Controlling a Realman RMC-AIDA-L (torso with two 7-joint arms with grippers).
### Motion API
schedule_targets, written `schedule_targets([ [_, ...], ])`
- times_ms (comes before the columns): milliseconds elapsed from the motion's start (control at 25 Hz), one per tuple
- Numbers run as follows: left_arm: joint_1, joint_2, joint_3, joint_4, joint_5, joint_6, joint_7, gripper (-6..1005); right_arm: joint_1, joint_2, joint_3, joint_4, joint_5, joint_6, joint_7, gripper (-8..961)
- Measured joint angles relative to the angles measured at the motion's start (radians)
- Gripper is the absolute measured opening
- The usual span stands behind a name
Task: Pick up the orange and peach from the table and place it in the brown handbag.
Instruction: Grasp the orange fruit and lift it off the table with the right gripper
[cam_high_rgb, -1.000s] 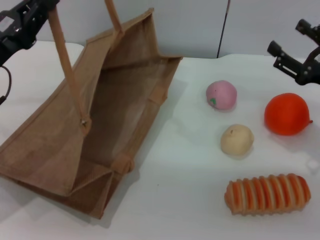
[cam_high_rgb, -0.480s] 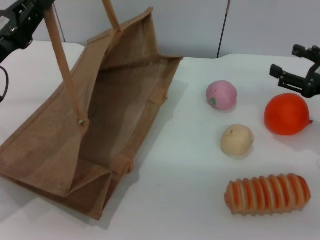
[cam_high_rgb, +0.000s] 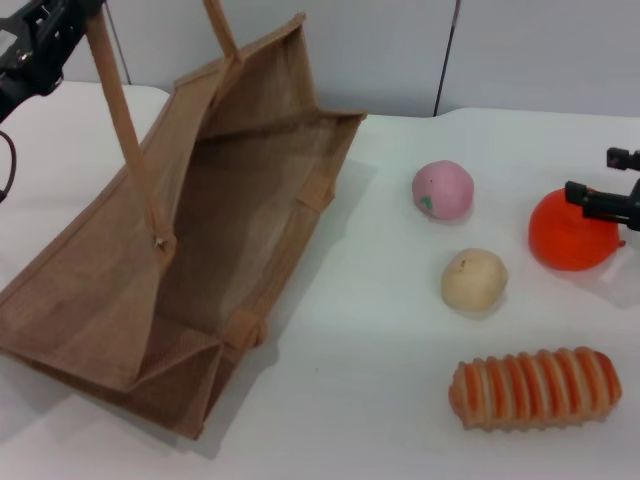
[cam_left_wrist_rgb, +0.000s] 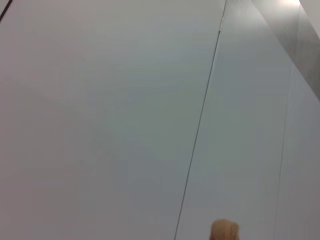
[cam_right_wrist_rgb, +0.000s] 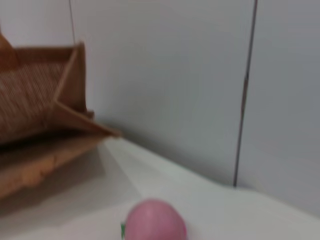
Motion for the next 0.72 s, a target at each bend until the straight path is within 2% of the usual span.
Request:
schedule_targets([
  [200,-0.001,0.002,-0.007,0.0,-0.004,0.003,-0.005,126,0.018,0.001,0.0,-0.007,-0.09,0.051,0.068,850],
  [440,0.0,0.002,-0.035,-0.005,-0.01,0.0,-0.001,126,0.031,0.002,-0.001,0.0,-0.12,0.102,0.097,850],
  [720,-0.001,0.003,-0.035,-0.006,-0.011,0.004,0.001,126,0.056,0.002,-0.051,0.009,-0.198,0.119,0.165,850],
])
